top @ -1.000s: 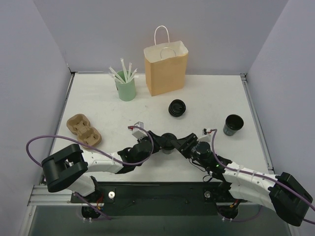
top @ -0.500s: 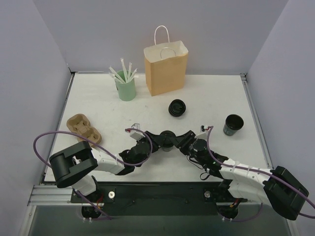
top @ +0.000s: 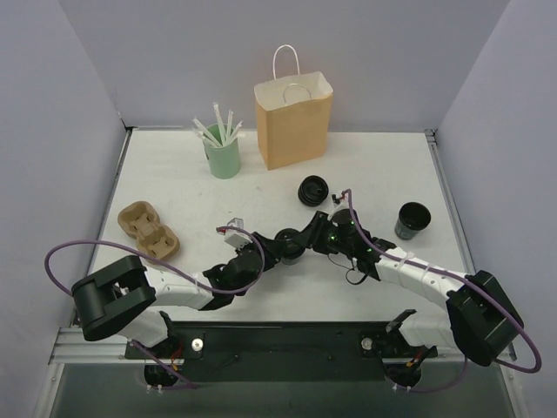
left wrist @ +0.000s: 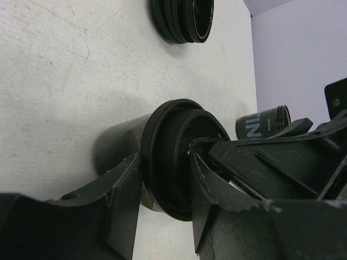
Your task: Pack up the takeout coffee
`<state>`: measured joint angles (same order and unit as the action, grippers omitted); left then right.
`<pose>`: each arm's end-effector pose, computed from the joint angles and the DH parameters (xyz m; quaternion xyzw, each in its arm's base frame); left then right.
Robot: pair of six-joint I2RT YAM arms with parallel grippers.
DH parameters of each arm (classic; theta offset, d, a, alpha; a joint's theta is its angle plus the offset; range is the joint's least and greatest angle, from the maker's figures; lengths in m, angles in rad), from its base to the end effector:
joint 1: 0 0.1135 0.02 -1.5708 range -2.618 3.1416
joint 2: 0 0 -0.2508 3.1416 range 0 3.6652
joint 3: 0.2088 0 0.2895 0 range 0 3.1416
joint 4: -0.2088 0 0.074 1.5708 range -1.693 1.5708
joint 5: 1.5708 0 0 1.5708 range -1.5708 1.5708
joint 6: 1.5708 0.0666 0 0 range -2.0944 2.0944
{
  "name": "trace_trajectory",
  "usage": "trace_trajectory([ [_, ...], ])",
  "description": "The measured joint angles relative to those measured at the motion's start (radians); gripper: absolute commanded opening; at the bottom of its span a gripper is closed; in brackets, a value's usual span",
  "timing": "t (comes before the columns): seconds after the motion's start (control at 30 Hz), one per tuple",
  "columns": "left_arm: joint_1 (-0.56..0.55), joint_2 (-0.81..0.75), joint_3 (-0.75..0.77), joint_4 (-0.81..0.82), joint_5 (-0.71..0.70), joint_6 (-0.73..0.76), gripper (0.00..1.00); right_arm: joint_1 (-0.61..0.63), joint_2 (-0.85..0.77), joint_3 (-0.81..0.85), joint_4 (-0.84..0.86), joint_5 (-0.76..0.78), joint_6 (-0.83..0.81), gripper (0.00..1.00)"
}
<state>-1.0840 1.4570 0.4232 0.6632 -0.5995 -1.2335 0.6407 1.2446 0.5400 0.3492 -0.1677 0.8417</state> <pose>0.1774 -0.2548 0.1033 -0.2252 0.7738 -0.3968 0.4394 0.2541 0.2033 0.1648 0.0345 0.8187 0.4349 0.3733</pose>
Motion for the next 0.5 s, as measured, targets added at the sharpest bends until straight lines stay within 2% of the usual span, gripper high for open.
trace_trajectory([
  [0.2, 0.001, 0.034, 0.0, 0.034, -0.011, -0.001, 0.42, -0.019, 0.034, -0.029, 0.086, -0.052, -0.002, 0.12],
  [0.5, 0.006, 0.095, -0.017, 0.15, -0.06, -0.018, 0.41, -0.038, 0.106, -0.098, 0.354, -0.078, 0.009, 0.12],
])
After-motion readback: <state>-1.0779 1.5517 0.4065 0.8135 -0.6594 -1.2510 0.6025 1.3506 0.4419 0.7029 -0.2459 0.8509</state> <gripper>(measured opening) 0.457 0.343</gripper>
